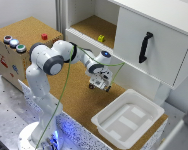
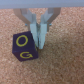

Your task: Push the purple block towards the left

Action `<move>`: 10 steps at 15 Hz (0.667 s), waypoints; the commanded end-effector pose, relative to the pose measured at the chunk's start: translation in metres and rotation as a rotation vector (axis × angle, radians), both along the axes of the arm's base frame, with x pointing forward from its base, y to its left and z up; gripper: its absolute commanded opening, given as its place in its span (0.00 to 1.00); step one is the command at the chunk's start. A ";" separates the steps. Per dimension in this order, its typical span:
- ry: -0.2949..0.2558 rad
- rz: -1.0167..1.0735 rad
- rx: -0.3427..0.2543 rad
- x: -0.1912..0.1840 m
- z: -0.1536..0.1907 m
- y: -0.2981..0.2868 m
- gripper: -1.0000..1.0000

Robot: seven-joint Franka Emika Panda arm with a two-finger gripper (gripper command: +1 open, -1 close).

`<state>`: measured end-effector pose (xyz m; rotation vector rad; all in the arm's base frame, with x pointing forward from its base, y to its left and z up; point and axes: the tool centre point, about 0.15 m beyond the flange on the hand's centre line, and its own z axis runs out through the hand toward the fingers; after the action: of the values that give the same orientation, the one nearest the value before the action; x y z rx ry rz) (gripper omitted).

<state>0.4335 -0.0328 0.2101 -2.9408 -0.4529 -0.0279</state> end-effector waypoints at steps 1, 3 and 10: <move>-0.102 0.058 -0.063 -0.032 -0.005 0.015 0.00; -0.103 0.081 -0.064 -0.036 -0.007 0.020 0.00; -0.128 0.031 -0.082 -0.027 -0.010 0.045 0.00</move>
<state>0.4120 -0.0133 0.2050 -2.9261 -0.5802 -0.0748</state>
